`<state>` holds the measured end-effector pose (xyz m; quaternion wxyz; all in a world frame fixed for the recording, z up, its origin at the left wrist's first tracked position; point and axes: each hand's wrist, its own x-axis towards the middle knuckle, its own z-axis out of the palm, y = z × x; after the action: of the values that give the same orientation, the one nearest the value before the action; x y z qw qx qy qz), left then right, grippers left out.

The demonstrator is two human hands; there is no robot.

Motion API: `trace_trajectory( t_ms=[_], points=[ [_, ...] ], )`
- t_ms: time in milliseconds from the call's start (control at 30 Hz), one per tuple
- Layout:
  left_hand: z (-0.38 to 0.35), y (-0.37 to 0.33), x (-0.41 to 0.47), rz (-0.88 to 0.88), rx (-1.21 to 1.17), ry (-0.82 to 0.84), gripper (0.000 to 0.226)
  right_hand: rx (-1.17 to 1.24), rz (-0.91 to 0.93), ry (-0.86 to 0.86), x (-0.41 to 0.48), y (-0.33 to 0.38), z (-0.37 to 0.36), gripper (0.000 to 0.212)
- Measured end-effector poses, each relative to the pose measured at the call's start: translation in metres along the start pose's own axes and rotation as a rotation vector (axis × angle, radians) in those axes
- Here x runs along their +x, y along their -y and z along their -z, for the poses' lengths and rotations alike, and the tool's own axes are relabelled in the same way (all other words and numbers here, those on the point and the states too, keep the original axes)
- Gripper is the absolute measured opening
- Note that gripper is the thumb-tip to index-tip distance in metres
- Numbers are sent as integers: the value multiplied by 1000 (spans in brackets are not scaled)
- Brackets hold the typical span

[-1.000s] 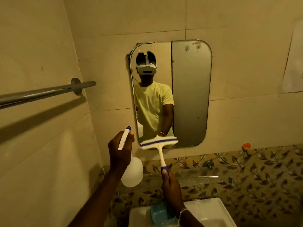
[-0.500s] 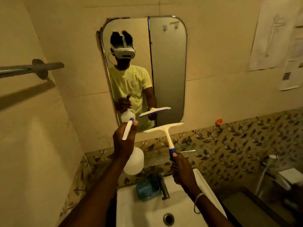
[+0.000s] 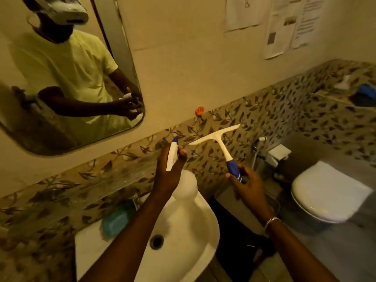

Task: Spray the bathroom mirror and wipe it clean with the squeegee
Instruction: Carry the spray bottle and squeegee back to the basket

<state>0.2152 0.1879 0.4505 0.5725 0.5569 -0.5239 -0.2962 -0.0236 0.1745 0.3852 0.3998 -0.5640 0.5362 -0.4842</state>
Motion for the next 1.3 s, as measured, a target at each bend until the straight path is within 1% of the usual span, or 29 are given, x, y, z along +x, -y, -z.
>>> trace_trajectory(
  t_ms=[67, 167, 233, 267, 333, 367, 400, 467, 500, 533, 600, 633, 700, 733, 800, 867, 1000, 1100, 1167, 1300],
  points=[
    [-41, 22, 9, 41, -5, 111, 45, -71, -25, -8, 16, -33, 33, 35],
    [-105, 56, 17, 119, 32, 219, 50, -155, -63, 9, 44, -87, 73, 32],
    [-151, 82, 19, 139, 107, 233, 59, -220, -93, 10, 64, -129, 94, 37],
    [-168, 94, 19, 149, 143, 236, 59, -259, -88, 12, 72, -148, 102, 37],
    [-208, 124, 22, 194, 193, 267, 53, -360, -80, 40, 91, -196, 118, 29],
    [-228, 140, 22, 204, 209, 291, 48, -408, -82, 65, 100, -220, 124, 30],
    [-246, 157, 20, 208, 232, 313, 47, -443, -95, 92, 108, -244, 129, 33],
    [-280, 188, 11, 205, 303, 300, 46, -504, -117, 155, 122, -290, 136, 40],
    [-296, 205, 6, 198, 352, 257, 49, -533, -122, 179, 130, -313, 139, 43],
    [-310, 223, 2, 183, 391, 237, 56, -559, -123, 208, 136, -334, 139, 45],
    [-331, 250, -5, 245, 375, 302, 80, -604, -143, 269, 146, -369, 139, 49],
    [-342, 267, -7, 258, 350, 347, 85, -636, -153, 304, 150, -387, 139, 51],
    [-360, 302, -10, 225, 318, 340, 77, -702, -154, 356, 159, -421, 137, 53],
    [-368, 318, -12, 223, 329, 335, 77, -724, -155, 377, 162, -436, 136, 55],
    [-380, 341, -15, 223, 361, 339, 85, -758, -142, 409, 166, -461, 134, 64],
    [-389, 367, -21, 231, 364, 343, 87, -788, -134, 423, 168, -484, 135, 68],
    [-400, 397, -27, 297, 325, 373, 91, -785, -152, 426, 164, -513, 135, 68],
    [-405, 412, -31, 268, 369, 388, 99, -799, -124, 432, 164, -524, 135, 64],
    [-406, 417, -33, 286, 375, 397, 105, -796, -112, 445, 169, -527, 136, 63],
    [-410, 423, -35, 255, 399, 386, 103, -786, -114, 487, 174, -526, 140, 61]
  ],
)
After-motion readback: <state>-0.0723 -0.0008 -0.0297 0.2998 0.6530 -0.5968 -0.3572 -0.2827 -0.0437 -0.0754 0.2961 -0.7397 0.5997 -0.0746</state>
